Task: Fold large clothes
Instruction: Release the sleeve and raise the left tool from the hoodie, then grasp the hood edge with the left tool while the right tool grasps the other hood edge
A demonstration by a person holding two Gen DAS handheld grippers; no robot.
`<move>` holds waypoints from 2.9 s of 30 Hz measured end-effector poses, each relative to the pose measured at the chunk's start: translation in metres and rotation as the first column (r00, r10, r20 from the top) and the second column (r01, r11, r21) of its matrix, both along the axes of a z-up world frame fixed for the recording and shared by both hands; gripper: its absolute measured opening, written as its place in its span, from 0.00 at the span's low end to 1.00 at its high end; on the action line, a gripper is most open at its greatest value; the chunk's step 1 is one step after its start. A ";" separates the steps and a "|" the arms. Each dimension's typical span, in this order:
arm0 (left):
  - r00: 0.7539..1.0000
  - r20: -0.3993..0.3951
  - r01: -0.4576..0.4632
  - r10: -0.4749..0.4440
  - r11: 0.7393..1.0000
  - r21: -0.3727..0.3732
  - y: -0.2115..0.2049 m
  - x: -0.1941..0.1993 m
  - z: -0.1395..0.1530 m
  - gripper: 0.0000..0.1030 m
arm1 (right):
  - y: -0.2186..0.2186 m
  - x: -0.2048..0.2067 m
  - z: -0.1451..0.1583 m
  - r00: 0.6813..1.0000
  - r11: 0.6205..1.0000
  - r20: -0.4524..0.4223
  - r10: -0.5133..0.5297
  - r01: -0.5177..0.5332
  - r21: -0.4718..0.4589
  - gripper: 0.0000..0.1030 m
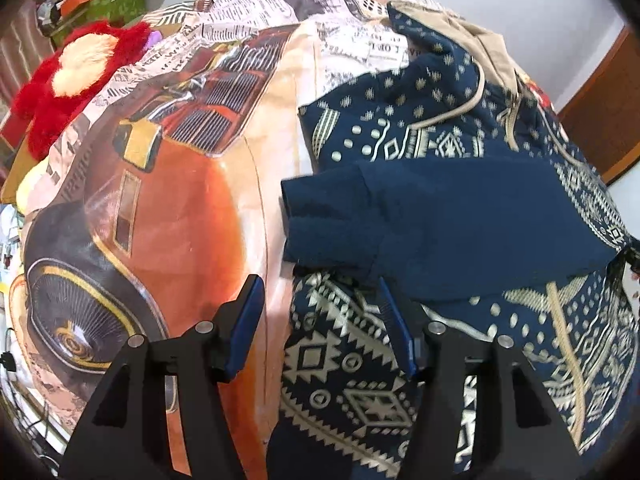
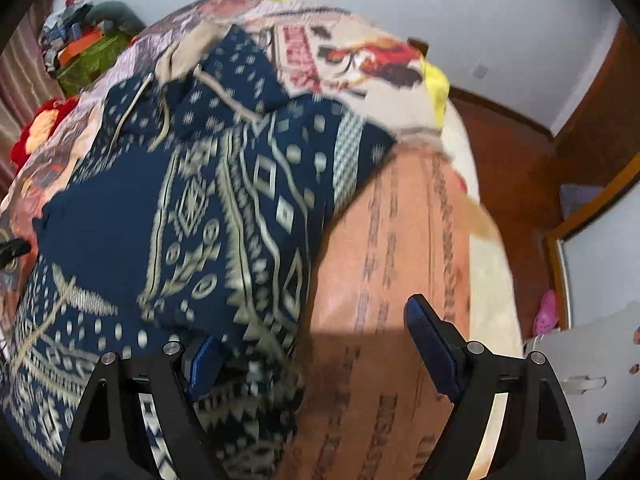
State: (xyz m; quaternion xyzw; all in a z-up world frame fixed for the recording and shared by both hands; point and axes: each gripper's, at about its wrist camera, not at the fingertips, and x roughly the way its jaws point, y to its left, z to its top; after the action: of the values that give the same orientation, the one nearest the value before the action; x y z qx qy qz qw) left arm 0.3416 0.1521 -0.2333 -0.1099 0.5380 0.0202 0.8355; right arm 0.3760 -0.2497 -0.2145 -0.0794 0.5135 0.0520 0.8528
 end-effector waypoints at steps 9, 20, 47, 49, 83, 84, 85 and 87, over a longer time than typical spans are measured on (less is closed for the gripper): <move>1.000 -0.009 0.010 -0.010 1.000 0.020 -0.019 0.029 -0.013 0.56 | -0.019 0.008 0.003 0.996 0.996 0.060 -0.073 0.076 -0.051 0.87; 1.000 -0.031 0.006 -0.005 0.999 0.035 -0.019 0.032 -0.028 0.64 | -0.026 -0.028 0.034 0.999 0.999 0.008 0.039 -0.039 0.031 0.88; 0.994 0.094 0.036 -0.050 0.989 0.145 -0.005 0.027 0.047 0.64 | -0.038 0.019 0.030 0.997 0.980 -0.037 -0.066 0.072 0.186 0.89; 0.989 0.137 0.032 -0.049 0.991 0.129 -0.008 0.042 0.062 0.64 | -0.030 0.025 0.047 0.999 0.975 0.005 -0.049 0.047 0.216 0.89; 0.992 0.123 0.005 0.005 0.997 -0.079 -0.058 0.298 0.015 0.65 | 0.138 0.274 -0.019 0.996 0.959 0.012 0.089 -0.089 0.270 0.80; 0.993 0.121 0.010 0.001 0.996 -0.087 -0.059 0.300 0.013 0.61 | 0.141 0.276 -0.023 0.996 0.957 -0.003 0.092 -0.088 0.275 0.76; 0.993 0.120 0.013 -0.002 0.995 -0.095 -0.060 0.300 0.012 0.55 | 0.143 0.279 -0.026 0.995 0.957 -0.015 0.094 -0.086 0.279 0.70; 0.993 0.121 0.018 -0.002 0.990 -0.137 -0.062 0.301 0.012 0.42 | 0.146 0.281 -0.031 0.996 0.954 -0.025 0.084 -0.073 0.290 0.62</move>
State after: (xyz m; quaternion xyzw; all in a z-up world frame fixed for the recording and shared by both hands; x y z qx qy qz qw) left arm 0.6427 0.0901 -0.2218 -0.1655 0.4873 -0.0278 0.8569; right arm 0.6572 -0.1039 -0.2456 0.0264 0.5126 0.1619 0.8428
